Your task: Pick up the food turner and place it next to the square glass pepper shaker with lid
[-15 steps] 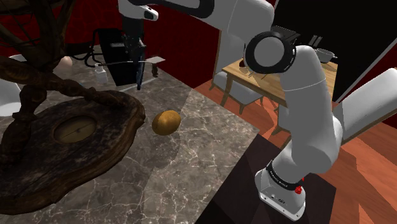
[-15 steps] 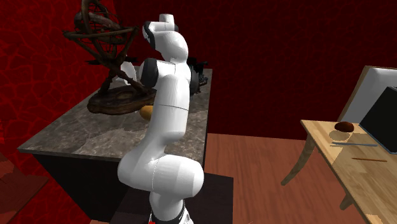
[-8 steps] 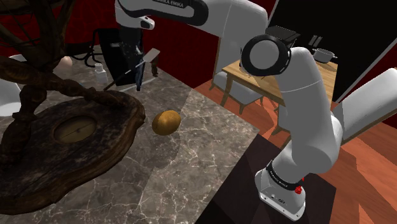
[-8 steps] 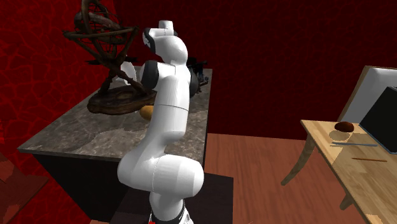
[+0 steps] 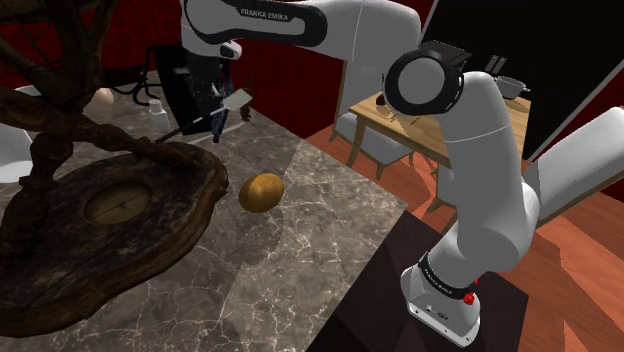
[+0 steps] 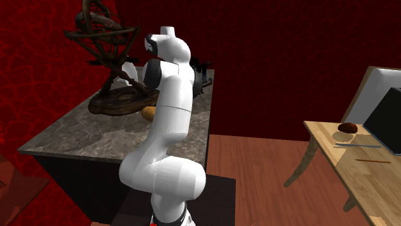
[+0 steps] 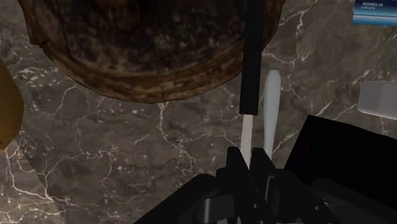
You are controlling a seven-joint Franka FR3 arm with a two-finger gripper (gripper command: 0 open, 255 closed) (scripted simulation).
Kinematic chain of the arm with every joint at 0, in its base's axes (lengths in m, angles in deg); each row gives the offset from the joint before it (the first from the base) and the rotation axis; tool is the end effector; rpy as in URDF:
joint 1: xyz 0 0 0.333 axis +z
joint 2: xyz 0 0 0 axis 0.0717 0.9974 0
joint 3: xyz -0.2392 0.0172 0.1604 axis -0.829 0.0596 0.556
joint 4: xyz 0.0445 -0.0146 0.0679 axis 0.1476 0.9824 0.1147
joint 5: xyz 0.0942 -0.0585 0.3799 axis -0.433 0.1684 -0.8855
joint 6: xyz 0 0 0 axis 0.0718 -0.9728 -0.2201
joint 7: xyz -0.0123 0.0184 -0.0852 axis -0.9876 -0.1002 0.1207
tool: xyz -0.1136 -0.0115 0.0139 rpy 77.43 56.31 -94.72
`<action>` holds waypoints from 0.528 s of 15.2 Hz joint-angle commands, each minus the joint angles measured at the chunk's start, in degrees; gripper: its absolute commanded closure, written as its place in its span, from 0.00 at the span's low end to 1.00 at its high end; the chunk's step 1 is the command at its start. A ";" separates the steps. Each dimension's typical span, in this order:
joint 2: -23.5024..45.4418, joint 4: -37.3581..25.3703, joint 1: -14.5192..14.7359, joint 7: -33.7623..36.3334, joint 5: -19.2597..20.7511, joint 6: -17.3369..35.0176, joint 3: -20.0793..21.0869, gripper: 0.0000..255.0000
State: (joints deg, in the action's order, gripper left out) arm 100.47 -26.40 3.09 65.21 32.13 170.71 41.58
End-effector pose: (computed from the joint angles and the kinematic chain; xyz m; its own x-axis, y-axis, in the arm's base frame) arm 0.6971 0.2382 0.4235 0.0879 -0.9914 -0.0966 -0.9960 -0.0860 -0.0236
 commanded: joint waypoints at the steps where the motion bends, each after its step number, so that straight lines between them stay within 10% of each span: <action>1: 0.38 3.52 -1.03 0.23 0.86 1.99 -0.95 1.00; 8: 0.90 8.35 -1.98 0.69 1.26 7.03 -1.24 1.00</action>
State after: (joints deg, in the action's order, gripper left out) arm 100.80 -19.01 1.56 65.86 33.27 177.34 40.80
